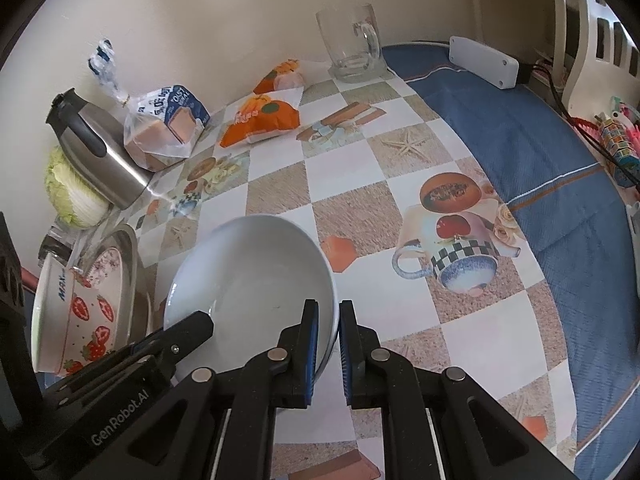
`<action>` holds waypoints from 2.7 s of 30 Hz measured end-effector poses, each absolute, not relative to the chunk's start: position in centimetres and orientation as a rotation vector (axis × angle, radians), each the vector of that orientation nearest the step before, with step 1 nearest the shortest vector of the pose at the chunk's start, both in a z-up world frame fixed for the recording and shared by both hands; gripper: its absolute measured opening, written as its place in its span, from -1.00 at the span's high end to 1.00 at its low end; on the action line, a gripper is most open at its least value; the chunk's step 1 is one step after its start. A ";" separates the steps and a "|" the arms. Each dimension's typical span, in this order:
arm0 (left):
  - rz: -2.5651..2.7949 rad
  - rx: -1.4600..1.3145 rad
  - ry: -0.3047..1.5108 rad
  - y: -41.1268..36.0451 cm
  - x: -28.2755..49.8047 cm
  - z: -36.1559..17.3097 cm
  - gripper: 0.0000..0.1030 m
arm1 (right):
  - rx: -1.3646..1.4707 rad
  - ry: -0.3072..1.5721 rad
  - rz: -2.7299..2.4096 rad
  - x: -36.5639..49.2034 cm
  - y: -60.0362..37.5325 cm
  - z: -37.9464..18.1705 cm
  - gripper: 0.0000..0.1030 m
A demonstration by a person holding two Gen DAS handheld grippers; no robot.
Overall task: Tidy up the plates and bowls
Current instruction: 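Lift the white round bowl with both grippers over the basin, then lower the white round bowl onto the bowl stack with both grippers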
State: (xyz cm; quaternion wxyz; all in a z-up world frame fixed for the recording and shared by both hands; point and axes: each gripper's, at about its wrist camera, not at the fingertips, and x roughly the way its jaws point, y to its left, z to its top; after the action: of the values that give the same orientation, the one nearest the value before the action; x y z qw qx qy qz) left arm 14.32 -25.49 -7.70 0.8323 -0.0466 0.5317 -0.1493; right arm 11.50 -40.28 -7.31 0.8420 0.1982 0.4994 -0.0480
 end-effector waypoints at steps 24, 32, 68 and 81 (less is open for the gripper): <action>-0.352 -0.142 0.839 -17.6 12.2 4.4 0.74 | 0.358 0.830 -0.026 10.6 -33.9 4.3 0.78; -0.309 -0.226 0.818 -12.2 12.5 5.1 0.75 | 0.346 0.812 0.047 11.5 -29.7 5.5 0.77; -0.178 -0.318 1.016 -4.3 14.4 0.7 0.75 | 0.217 0.963 0.133 14.7 -19.8 2.1 0.73; -0.184 -0.367 1.065 -3.7 14.7 -0.6 0.74 | 0.083 0.960 0.080 14.8 -18.0 2.4 0.72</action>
State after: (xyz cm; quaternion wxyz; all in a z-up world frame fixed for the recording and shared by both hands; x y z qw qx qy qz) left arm 14.70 -3.68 -0.55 0.8415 -0.1736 0.5041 -0.0872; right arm 14.83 -17.95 2.37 0.8854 0.0397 0.4615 0.0384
